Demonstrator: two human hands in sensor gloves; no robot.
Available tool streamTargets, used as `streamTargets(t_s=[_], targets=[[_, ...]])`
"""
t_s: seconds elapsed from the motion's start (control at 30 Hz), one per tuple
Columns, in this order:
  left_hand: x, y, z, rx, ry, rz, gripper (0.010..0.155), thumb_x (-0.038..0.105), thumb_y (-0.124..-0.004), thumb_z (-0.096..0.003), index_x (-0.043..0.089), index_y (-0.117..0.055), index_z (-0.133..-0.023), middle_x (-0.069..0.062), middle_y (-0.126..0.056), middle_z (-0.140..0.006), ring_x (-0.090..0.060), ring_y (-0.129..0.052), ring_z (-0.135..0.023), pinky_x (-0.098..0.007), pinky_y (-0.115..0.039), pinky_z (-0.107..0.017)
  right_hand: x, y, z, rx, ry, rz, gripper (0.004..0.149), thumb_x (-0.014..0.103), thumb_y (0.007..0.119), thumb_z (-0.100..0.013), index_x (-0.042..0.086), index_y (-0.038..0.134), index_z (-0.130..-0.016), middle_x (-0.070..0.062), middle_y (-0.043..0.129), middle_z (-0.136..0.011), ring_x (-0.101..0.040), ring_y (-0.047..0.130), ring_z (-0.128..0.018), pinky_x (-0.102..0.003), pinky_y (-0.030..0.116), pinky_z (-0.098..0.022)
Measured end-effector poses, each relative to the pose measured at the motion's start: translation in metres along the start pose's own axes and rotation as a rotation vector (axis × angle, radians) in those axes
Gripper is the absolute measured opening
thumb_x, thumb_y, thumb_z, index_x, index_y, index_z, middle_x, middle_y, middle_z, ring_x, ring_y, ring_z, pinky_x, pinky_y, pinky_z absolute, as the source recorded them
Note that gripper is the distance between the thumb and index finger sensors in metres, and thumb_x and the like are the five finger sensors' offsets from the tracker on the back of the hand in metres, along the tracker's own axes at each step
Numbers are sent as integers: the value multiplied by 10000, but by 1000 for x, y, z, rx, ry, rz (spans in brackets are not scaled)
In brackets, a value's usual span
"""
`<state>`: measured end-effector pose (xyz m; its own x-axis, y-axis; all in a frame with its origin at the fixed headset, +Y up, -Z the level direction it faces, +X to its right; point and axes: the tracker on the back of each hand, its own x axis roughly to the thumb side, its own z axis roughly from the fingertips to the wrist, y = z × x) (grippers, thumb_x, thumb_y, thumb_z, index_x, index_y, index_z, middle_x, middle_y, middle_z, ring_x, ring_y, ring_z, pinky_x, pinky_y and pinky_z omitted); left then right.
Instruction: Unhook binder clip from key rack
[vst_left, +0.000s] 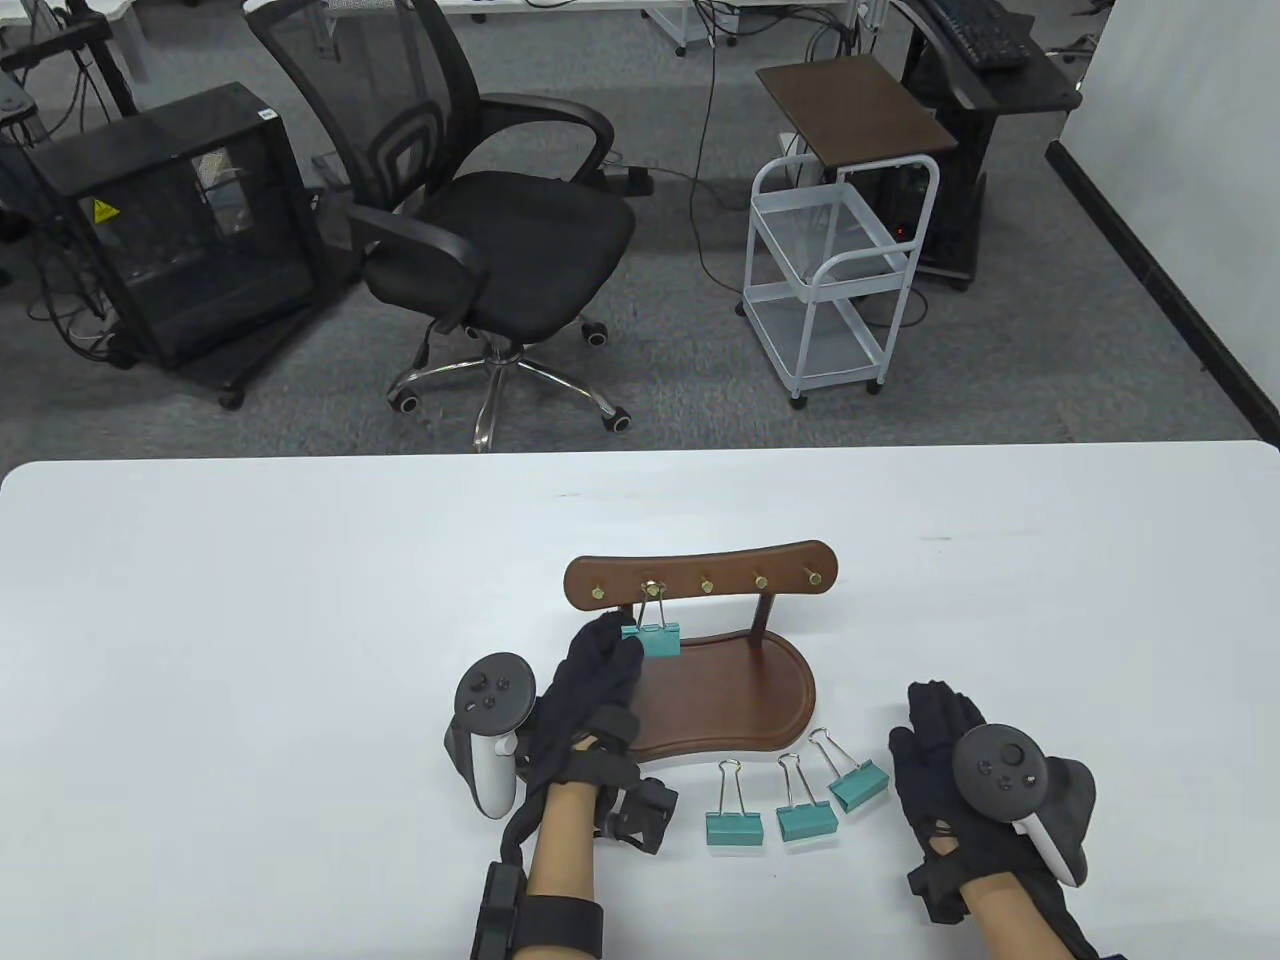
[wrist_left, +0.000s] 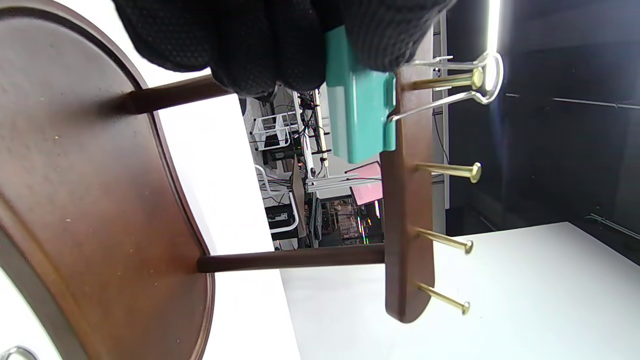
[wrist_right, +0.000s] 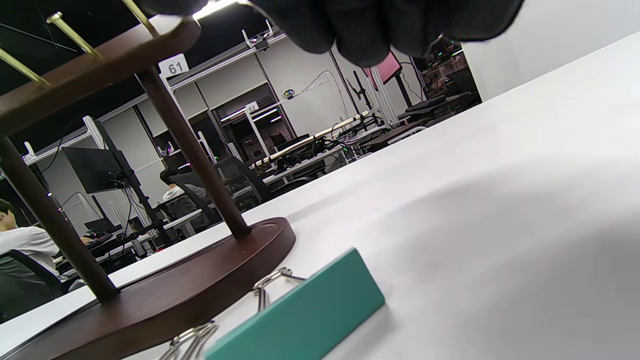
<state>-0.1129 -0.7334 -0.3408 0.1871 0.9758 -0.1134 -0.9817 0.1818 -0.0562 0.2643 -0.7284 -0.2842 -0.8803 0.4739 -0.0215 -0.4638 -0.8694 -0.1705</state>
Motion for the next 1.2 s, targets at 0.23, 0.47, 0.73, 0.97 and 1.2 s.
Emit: streamTargets(t_s=[0.23, 0.47, 0.73, 0.97, 1.2], targets=[[1, 1, 5, -6, -29, 8, 540, 433, -701, -563, 308, -578, -1074, -44, -708, -1045, -295, -778, -934, -553, -698, -670, 0, 0, 0, -1, -2, -3, 620, 508, 599, -405, 179, 561, -930, -115, 573, -1015, -395, 558, -906, -509, 584, -638], [6, 5, 18, -17, -48, -6, 529, 443, -704, -559, 319, -591, -1060, -45, -725, -1033, -294, -795, -918, -548, -709, -658, 1, 1, -1, -5, -7, -2, 620, 508, 599, -404, 180, 560, -930, -116, 572, -1015, -395, 557, -907, -509, 584, -637], [6, 13, 43, -34, -62, -29, 517, 462, -696, -562, 306, -604, -1047, -51, -739, -1019, -306, -805, -900, -551, -716, -643, 2, 1, -1, -7, -13, 2, 621, 508, 599, -404, 180, 560, -930, -115, 572, -1016, -395, 557, -906, -509, 584, -638], [-1, 13, 52, -38, -62, -76, 514, 473, -697, -557, 298, -620, -1034, -51, -760, -999, -305, -824, -877, -547, -728, -627, 3, -1, 0, -23, -16, -4, 620, 508, 599, -404, 181, 560, -929, -114, 570, -1016, -392, 551, -908, -508, 580, -640], [-1, 16, 56, -5, -80, -221, 488, 504, -725, -547, 263, -750, -971, -62, -885, -876, -296, -923, -738, -501, -804, -508, 4, 0, 0, -18, -17, 2, 620, 508, 599, -404, 180, 560, -930, -115, 570, -1016, -392, 551, -908, -508, 580, -640]])
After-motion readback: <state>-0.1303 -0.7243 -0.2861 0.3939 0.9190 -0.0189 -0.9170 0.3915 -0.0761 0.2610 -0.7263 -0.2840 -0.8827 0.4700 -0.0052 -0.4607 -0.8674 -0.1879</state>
